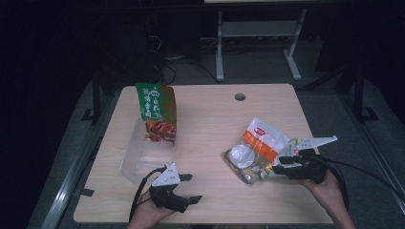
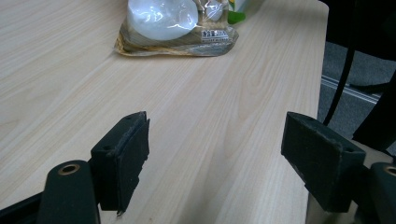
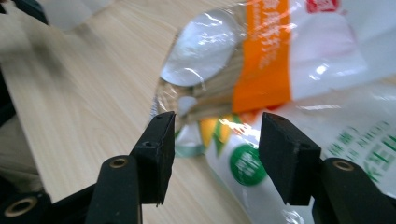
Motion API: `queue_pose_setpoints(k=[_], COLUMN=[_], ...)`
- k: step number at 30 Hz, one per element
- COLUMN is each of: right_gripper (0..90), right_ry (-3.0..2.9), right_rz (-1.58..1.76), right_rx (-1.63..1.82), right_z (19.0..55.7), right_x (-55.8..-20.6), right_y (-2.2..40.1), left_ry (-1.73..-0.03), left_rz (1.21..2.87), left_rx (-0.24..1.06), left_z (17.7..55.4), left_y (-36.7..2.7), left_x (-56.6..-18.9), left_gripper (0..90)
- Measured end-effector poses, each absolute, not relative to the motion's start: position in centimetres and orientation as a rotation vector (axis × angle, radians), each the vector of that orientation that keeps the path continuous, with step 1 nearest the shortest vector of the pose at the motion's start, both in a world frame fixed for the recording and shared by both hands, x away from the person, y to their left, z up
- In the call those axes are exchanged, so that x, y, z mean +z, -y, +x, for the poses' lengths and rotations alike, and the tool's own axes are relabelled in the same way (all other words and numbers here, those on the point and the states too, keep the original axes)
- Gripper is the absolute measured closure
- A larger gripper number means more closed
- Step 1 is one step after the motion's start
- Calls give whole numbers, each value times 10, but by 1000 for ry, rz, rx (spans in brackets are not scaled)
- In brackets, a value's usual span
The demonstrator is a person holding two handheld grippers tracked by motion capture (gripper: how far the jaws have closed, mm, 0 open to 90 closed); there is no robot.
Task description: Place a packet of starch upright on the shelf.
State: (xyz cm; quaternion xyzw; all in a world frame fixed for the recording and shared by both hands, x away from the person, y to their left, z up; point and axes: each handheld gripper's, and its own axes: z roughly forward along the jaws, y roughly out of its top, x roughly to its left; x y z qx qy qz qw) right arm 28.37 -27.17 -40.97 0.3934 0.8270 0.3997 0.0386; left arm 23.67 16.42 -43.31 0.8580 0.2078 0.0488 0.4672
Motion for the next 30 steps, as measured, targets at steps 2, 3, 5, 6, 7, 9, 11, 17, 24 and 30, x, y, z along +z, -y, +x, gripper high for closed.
queue_pose_setpoints(k=[2, 3, 5, 6, 7, 9, 11, 17, 24, 30], right_gripper=[441, 439, 437, 435, 435, 435, 436, 450, 491, 498], right_ry=[-2531, -2529, -2519, -2515, -2512, -2506, -2503, -2484, -2469, -2467], right_rz=[1250, 1248, 1272, 1271, 1279, 1293, 1304, 1334, 1335, 1345], right_rx=[1214, 1211, 1210, 1210, 1206, 1207, 1207, 1215, 1258, 1283], right_z=[285, 286, 288, 290, 292, 297, 301, 313, 322, 329], right_x=[-412, -413, -413, -414, -414, -415, -416, -419, -417, -414], right_y=[275, 277, 279, 280, 281, 282, 283, 284, 279, 272], left_ry=[-509, -510, -512, -512, -508, -502, -502, -507, -505, -505], left_rz=[2106, 2106, 2104, 2102, 2104, 2104, 2102, 2097, 2097, 2098], left_rx=[120, 120, 121, 121, 124, 127, 125, 123, 125, 121], left_z=[237, 237, 237, 237, 237, 238, 238, 237, 237, 237], left_y=[-164, -164, -164, -165, -165, -165, -165, -165, -165, -164], left_x=[-433, -433, -433, -433, -433, -432, -432, -432, -432, -432], left_gripper=[229, 229, 229, 229, 229, 229, 229, 229, 229, 229])
